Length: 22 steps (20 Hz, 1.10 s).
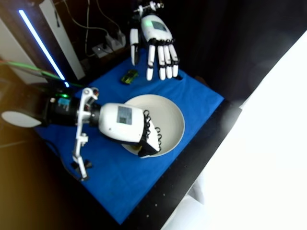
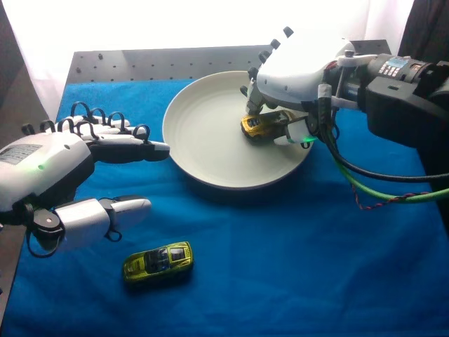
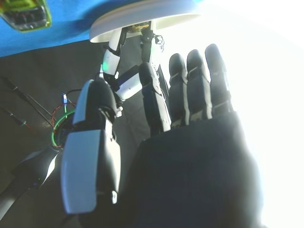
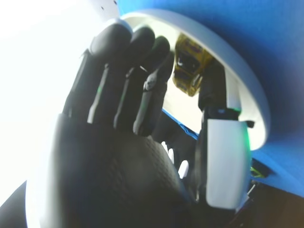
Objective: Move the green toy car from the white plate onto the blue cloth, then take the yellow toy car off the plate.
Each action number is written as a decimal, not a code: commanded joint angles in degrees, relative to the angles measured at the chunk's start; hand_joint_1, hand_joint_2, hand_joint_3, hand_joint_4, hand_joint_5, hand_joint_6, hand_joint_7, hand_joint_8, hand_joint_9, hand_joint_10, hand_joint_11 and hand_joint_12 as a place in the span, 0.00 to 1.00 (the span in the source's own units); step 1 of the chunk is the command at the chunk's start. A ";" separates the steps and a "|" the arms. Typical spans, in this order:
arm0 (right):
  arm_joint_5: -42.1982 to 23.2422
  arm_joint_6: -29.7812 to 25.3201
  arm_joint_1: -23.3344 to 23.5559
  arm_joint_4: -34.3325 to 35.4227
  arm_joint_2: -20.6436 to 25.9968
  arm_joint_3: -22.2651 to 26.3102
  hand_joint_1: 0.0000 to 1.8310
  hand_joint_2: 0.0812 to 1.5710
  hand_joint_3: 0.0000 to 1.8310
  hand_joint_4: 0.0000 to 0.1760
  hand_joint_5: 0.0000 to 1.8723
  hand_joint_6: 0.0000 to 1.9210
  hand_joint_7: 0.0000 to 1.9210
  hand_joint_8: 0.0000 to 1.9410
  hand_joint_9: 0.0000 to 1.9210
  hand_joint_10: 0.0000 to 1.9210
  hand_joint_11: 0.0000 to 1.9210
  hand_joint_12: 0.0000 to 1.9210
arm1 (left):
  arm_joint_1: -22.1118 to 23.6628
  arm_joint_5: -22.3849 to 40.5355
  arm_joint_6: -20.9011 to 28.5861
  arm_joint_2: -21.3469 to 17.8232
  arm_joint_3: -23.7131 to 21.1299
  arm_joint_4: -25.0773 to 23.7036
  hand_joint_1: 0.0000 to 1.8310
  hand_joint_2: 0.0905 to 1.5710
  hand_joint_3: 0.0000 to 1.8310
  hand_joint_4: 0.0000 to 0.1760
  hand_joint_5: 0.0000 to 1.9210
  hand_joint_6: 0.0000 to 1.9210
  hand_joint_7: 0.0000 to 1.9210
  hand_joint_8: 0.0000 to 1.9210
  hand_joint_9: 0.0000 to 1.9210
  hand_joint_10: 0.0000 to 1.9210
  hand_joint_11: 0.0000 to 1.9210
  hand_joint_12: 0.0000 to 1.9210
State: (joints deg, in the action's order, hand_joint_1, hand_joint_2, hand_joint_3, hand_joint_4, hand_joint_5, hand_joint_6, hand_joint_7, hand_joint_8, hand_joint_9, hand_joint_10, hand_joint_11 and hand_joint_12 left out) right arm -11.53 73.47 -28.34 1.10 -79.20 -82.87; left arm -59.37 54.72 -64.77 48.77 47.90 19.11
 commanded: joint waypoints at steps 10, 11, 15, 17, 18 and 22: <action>-7.31 0.27 0.56 -0.02 0.26 0.74 0.66 0.74 0.00 0.00 0.49 0.57 0.42 0.68 0.39 0.75 0.35 0.96 | -0.25 7.41 0.38 0.24 -0.05 -0.42 0.33 0.81 0.00 0.77 0.28 0.00 0.18 0.00 0.12 0.00 0.00 0.26; -7.57 0.27 0.68 -0.02 0.43 0.82 0.66 0.73 0.00 0.00 0.49 0.55 0.44 0.69 0.42 0.77 0.38 0.96 | -0.29 7.42 0.38 0.25 -0.05 -0.39 0.32 0.81 0.00 0.80 0.28 0.00 0.18 0.00 0.12 0.00 0.00 0.26; -10.79 0.27 1.55 0.00 3.45 3.61 0.67 0.74 0.00 0.00 0.45 0.54 0.46 0.71 0.43 0.79 0.41 0.98 | -0.41 7.61 0.42 0.25 -0.08 -0.24 0.32 0.81 0.00 0.74 0.28 0.00 0.18 0.00 0.12 0.00 0.00 0.24; -13.05 0.27 1.73 0.00 5.90 5.90 0.63 0.74 0.00 0.00 0.45 0.59 0.54 0.92 0.62 0.98 0.64 1.00 | -0.45 7.75 0.44 0.25 -0.11 -0.17 0.32 0.81 0.00 0.74 0.29 0.00 0.18 0.00 0.12 0.00 0.00 0.23; -14.47 0.27 1.73 -0.02 7.25 7.39 0.62 0.74 0.00 0.00 0.45 0.62 0.49 0.97 0.58 1.00 0.63 1.00 | -0.48 7.81 0.44 0.25 -0.14 -0.11 0.33 0.80 0.00 0.80 0.29 0.00 0.18 0.00 0.12 0.00 0.00 0.22; -19.19 0.26 1.72 -1.87 13.10 13.68 0.63 0.73 0.00 0.00 0.46 0.61 0.53 0.91 0.60 1.00 0.65 1.00 | -1.17 8.63 0.44 0.20 -0.37 0.45 0.33 0.81 0.00 0.93 0.29 0.00 0.18 0.00 0.12 0.00 0.00 0.22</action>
State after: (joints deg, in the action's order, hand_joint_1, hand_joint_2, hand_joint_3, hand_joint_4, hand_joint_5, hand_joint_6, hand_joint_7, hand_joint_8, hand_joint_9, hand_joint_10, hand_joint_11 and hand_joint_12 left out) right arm -23.24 73.47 -27.62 -0.86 -65.14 -68.31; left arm -60.97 56.31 -64.71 48.80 47.66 20.25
